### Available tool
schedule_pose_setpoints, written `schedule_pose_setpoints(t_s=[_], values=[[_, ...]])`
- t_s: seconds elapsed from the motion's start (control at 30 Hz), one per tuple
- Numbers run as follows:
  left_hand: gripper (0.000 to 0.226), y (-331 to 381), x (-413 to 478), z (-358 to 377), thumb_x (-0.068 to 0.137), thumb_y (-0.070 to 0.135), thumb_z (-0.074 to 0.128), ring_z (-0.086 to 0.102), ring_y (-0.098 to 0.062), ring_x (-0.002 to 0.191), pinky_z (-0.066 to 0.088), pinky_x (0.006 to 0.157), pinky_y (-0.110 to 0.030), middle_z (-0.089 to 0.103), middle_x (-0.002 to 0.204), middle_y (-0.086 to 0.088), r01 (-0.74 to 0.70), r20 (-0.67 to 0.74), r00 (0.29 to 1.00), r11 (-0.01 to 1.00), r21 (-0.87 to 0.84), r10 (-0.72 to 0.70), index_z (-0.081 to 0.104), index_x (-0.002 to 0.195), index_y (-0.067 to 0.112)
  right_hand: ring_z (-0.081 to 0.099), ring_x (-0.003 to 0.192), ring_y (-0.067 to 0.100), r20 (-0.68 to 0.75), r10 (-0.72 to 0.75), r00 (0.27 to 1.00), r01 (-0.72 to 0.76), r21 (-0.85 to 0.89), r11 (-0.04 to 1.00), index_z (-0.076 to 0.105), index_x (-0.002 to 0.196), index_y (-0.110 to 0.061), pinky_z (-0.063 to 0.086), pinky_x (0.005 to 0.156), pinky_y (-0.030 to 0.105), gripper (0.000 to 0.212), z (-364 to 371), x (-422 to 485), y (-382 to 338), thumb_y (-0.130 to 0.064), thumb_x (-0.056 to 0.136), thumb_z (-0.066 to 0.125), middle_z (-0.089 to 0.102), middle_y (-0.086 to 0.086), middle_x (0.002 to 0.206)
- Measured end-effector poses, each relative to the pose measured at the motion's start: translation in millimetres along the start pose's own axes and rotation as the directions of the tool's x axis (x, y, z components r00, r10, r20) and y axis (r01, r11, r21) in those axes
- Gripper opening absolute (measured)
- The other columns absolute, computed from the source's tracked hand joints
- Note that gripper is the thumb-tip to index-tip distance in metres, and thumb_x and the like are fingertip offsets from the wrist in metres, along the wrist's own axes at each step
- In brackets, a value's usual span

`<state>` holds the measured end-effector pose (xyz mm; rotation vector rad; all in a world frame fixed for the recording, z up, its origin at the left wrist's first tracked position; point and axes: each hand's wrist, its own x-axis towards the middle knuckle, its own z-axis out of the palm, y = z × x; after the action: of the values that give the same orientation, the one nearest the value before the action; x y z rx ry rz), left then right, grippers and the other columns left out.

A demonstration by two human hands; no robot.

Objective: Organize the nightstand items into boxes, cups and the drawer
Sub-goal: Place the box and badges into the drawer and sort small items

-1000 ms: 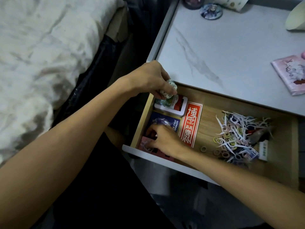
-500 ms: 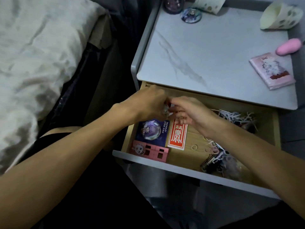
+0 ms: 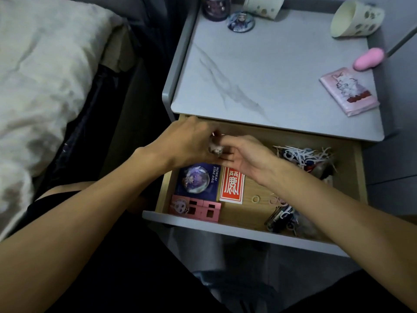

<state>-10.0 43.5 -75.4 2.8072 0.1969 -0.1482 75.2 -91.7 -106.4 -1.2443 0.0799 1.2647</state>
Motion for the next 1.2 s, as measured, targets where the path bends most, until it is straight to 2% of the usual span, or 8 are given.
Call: schedule_pose_setpoints(t_s=[0.13,0.23,0.37,0.47,0.67,0.87,1.03,1.2], values=[[0.048,0.3,2.3,-6.4,0.074,0.032,0.085,0.065,-0.008,0.089,0.054,0.082,-0.022,0.072,0.102,0.003,0.079,-0.063,0.993,0.945,-0.317,-0.104,0.068,0.115,0.017,0.069,0.080,0.021,0.063,0.078,0.995,-0.096,0.369,0.924,0.062,0.104,-0.003,0.059,0.077,0.031,0.015,-8.4,-5.6,-4.3,-0.004,0.090,0.060,0.070,0.015,0.092],[0.047,3.4,4.7,-8.4,0.072,0.031,0.087,0.065,0.000,0.085,0.051,0.079,-0.012,0.073,0.097,0.005,0.082,-0.095,0.987,0.907,-0.413,-0.132,0.070,0.113,0.016,0.072,0.075,0.020,0.101,0.063,0.993,-0.100,0.423,0.900,0.062,0.108,-0.002,0.059,0.081,0.032,0.023,-11.0,-7.9,-5.1,-0.005,0.085,0.062,0.071,0.016,0.090],[0.047,1.5,3.6,-8.9,0.071,0.035,0.088,0.066,0.001,0.083,0.049,0.075,-0.008,0.075,0.094,0.004,0.064,-0.086,0.991,0.920,-0.387,-0.105,0.074,0.110,0.014,0.070,0.093,0.026,0.069,0.043,0.997,-0.060,0.275,0.959,0.061,0.112,0.004,0.059,0.083,0.035,0.022,-12.3,-8.5,-9.9,-0.002,0.092,0.058,0.070,0.020,0.104],[0.045,1.4,3.4,-7.6,0.070,0.032,0.088,0.067,0.000,0.084,0.052,0.077,-0.012,0.076,0.094,0.003,0.067,-0.056,0.994,0.922,-0.381,-0.095,0.075,0.109,0.012,0.071,0.094,0.031,0.025,-0.013,1.000,0.013,0.005,1.000,0.062,0.111,0.005,0.060,0.082,0.036,0.019,-12.2,-9.1,-15.9,-0.002,0.094,0.058,0.068,0.025,0.112],[0.038,2.0,3.8,-5.4,0.074,0.020,0.086,0.070,-0.007,0.085,0.055,0.080,-0.024,0.077,0.095,-0.002,0.051,-0.046,0.996,0.929,-0.367,-0.073,0.075,0.109,0.010,0.074,0.086,0.034,-0.007,-0.053,0.999,0.045,-0.421,0.906,0.066,0.112,0.008,0.060,0.082,0.034,0.035,-2.0,-11.2,-29.7,-0.013,0.086,0.074,0.071,0.027,0.102],[0.037,0.6,4.7,-6.9,0.069,0.018,0.088,0.071,-0.008,0.082,0.054,0.079,-0.024,0.077,0.090,-0.001,0.094,-0.008,0.995,0.927,-0.364,-0.104,0.077,0.104,0.012,0.075,0.076,0.030,-0.086,-0.088,0.992,0.031,-0.516,0.856,0.067,0.100,0.011,0.062,0.073,0.031,0.033,7.9,1.0,-27.9,-0.013,0.080,0.080,0.073,0.027,0.090],[0.047,-1.9,7.2,-10.3,0.069,0.017,0.087,0.070,-0.007,0.093,0.050,0.079,-0.010,0.076,0.100,0.001,0.153,0.082,0.988,0.920,-0.362,-0.132,0.074,0.114,0.016,0.075,0.075,0.030,-0.108,-0.094,0.990,0.014,-0.578,0.816,0.069,0.094,0.008,0.061,0.079,0.035,0.028,7.9,5.4,-27.6,-0.013,0.078,0.080,0.073,0.023,0.081],[0.057,-6.2,6.4,-9.8,0.076,0.001,0.076,0.068,-0.011,0.102,0.056,0.092,-0.030,0.074,0.110,-0.002,0.320,0.282,0.941,0.771,-0.551,-0.189,0.063,0.130,0.015,0.073,0.074,0.026,-0.034,-0.072,0.997,0.035,-0.628,0.777,0.068,0.086,0.005,0.061,0.070,0.027,0.014,1.7,-0.2,-26.5,-0.006,0.081,0.075,0.073,0.022,0.083]])
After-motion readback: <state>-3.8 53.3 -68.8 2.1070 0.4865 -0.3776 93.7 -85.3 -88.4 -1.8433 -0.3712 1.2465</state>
